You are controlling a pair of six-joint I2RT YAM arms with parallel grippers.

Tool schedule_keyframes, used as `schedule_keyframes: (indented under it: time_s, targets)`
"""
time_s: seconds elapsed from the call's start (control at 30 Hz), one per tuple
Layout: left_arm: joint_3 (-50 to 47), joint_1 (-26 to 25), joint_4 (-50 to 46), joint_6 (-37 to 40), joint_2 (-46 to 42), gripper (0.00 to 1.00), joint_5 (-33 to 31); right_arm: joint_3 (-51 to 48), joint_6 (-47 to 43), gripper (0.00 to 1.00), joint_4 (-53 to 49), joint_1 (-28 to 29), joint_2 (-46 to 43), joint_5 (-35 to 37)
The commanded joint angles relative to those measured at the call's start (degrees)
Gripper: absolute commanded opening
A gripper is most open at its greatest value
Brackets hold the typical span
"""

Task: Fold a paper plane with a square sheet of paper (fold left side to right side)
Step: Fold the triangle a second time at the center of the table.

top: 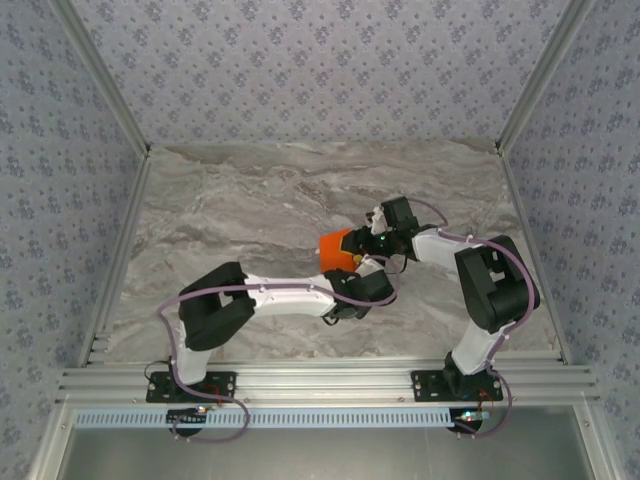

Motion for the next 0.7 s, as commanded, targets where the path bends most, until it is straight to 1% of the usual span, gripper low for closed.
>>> schedule_keyframes:
  time_s: [0.0,0.2,0.67]
  targets:
    - [2.65,-0.68,-4.27,0.27,1.63,0.7,-5.28,1.33,0.86,0.46,-1.25,-0.24,0.58,-1.19]
    - [3.25,-1.8,-4.0,1.4,2.33,0.61,-6.13,1.32,0.75,0.46,-1.29,-0.13,0.62,-1.21]
    - [0.97,-2.31,-2.02,1.98,-1.38,0.27,-6.75,1.87,-0.48,0.46,-3.14,-0.08,0.89,-0.47]
